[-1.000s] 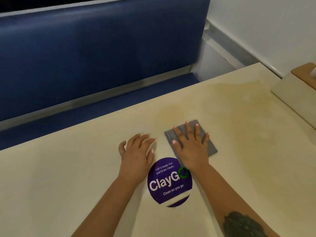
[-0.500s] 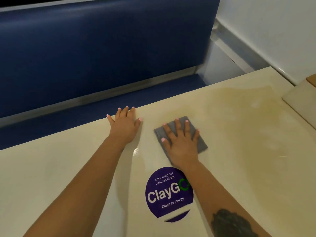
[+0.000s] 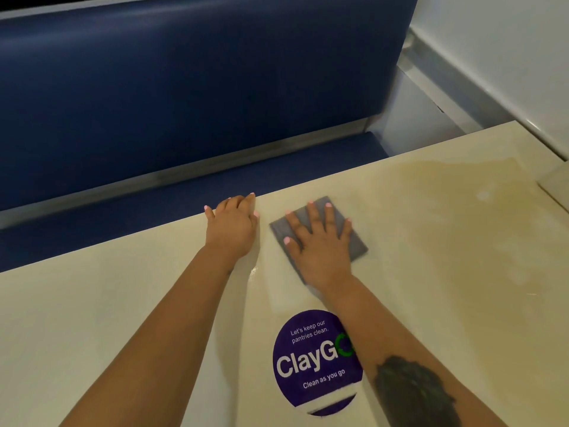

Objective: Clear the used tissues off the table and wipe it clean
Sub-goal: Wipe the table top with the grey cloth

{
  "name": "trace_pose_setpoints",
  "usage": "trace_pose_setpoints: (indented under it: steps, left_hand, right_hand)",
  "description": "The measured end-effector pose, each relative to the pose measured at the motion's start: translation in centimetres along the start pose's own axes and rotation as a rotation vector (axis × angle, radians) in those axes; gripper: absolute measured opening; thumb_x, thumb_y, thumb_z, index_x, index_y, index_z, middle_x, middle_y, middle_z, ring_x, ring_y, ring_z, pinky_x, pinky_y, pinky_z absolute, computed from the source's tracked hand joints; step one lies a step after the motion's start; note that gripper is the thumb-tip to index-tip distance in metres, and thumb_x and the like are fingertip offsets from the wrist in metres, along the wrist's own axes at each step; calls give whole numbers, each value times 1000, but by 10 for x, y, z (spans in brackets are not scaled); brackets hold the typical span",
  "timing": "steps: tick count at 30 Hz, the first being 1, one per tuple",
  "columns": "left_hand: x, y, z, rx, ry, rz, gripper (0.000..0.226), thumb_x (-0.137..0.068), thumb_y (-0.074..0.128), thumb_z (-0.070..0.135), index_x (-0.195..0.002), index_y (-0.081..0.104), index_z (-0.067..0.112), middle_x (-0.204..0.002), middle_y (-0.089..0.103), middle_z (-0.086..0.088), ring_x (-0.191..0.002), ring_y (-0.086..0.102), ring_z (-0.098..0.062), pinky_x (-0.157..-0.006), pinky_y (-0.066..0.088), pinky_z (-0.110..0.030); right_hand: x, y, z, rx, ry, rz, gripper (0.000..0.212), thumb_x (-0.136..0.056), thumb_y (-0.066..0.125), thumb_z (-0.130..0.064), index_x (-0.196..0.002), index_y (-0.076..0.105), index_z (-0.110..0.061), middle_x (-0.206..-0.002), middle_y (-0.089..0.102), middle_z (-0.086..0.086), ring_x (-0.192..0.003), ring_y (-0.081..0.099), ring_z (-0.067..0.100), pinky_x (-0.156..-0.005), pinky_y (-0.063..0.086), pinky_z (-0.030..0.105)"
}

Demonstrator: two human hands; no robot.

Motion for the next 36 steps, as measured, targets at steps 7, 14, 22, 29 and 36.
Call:
trace_pose_setpoints:
  steps: [7,14,22,29,36]
  left_hand:
    - [0,-1,-3,-5,3,4,46,-102,25,27,-148,20,23,-150,31,-2,-140,23,-23,-115,4,-52]
    - [-1,-1,-4,50,-7,2,45,-102,26,23,-147,24,24,-150,32,-1,-139,24,-23,-115,2,-51]
    - [-5,-10,-7,75,-32,-19,49,-98,32,7,-145,30,22,-147,38,-3,-135,33,-26,-116,5,-50]
    - [-7,-13,-10,231,-88,4,48,-94,36,5,-140,37,20,-130,56,-8,-121,48,-27,-117,3,-46]
    - [-4,-14,-14,278,-119,22,52,-90,35,-2,-137,35,18,-109,61,-8,-88,52,-24,-117,7,-45]
  right_hand:
    - [42,2,20,19,-189,-36,57,-89,1,-63,-144,-5,-50,-158,-14,-9,-142,-25,20,-113,-18,50]
    - [-19,-1,-13,0,17,10,54,-98,13,-53,-148,-2,-40,-159,-10,2,-144,-18,30,-109,-15,59]
    - [21,4,-6,25,-214,-24,61,-89,-2,-64,-147,-1,-45,-159,-11,-7,-143,-20,22,-113,-14,53]
    - [-49,2,-36,28,22,10,54,-98,12,-53,-148,-5,-40,-159,-12,3,-144,-17,31,-109,-11,61]
    - [-3,3,-32,42,-223,7,62,-87,-2,-60,-147,0,-45,-159,-7,-6,-145,-17,23,-114,-12,54]
Point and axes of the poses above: each hand's wrist, its own x-axis away from the middle knuckle, its own y-axis out of the palm, z = x × y, the point moved 6 cm from there along -x, towards the middle knuckle
